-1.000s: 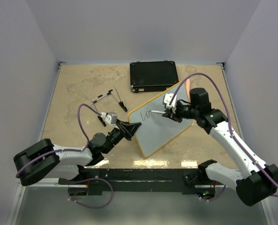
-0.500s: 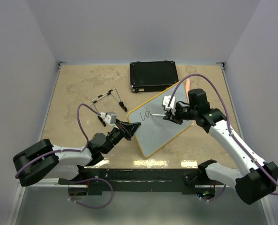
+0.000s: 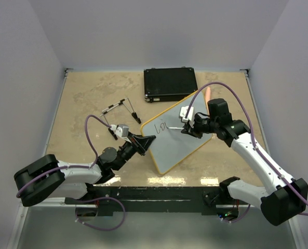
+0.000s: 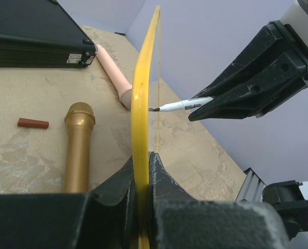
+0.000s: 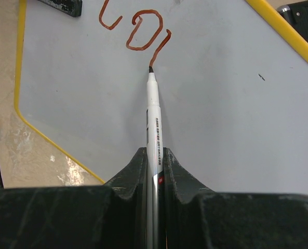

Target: Write a sentence on the whiteboard

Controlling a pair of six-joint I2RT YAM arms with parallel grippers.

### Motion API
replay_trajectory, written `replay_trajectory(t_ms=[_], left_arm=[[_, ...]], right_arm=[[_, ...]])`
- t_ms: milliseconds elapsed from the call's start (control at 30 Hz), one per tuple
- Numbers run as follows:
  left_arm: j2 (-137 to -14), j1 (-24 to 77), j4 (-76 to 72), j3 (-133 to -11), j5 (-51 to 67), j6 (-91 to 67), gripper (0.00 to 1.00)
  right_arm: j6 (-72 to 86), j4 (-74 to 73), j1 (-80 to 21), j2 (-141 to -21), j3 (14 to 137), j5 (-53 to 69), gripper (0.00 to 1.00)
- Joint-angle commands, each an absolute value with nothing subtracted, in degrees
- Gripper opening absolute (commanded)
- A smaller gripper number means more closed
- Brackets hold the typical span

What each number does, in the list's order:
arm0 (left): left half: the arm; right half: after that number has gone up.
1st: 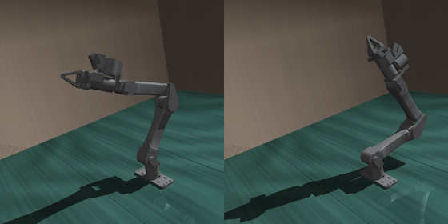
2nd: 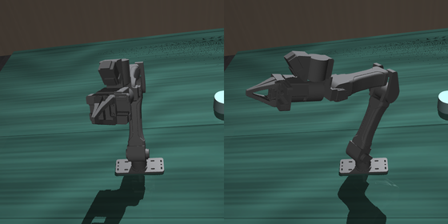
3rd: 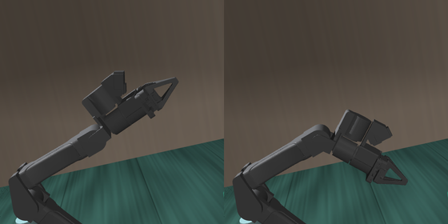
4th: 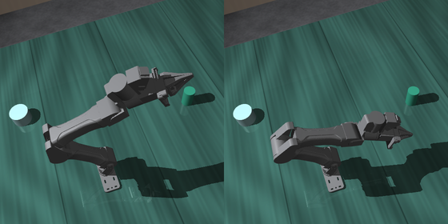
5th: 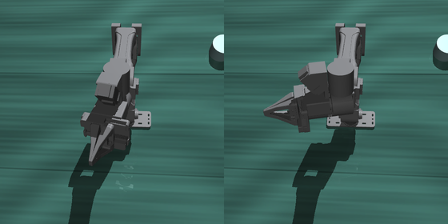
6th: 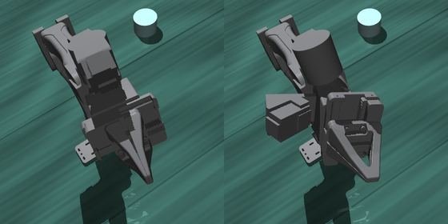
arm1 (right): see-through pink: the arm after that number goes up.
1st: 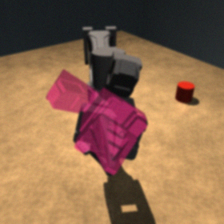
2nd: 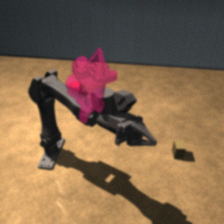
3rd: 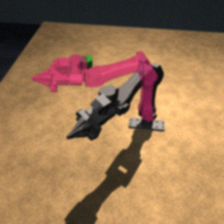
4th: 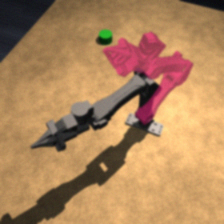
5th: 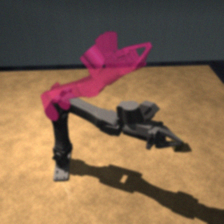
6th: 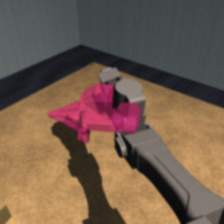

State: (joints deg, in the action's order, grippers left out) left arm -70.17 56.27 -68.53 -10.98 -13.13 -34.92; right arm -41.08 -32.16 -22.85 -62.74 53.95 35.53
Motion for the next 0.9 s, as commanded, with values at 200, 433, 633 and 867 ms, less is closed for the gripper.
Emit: replay_trajectory(t_ms=[200, 433, 633, 867], left_arm=[[-71.19, 56.34, -68.29, -10.37, -10.90, -30.23, 0.00], [-71.89, 56.34, -68.73, -10.37, -10.72, -30.32, 0.00], [-72.07, 56.34, -68.91, -10.20, -10.90, -30.32, 0.00], [-71.98, 56.25, -68.91, -10.20, -10.99, -30.32, 0.00]], right_arm=[[-37.97, -26.81, -22.85, -64.07, 58.09, 30.76, 0.00], [-37.27, -26.10, -22.76, -63.20, 60.29, 30.14, 0.00], [-38.49, -28.56, -22.59, -61.35, 60.56, 33.48, 0.00], [-41.83, -33.22, -22.68, -58.89, 57.57, 33.40, 0.00]])
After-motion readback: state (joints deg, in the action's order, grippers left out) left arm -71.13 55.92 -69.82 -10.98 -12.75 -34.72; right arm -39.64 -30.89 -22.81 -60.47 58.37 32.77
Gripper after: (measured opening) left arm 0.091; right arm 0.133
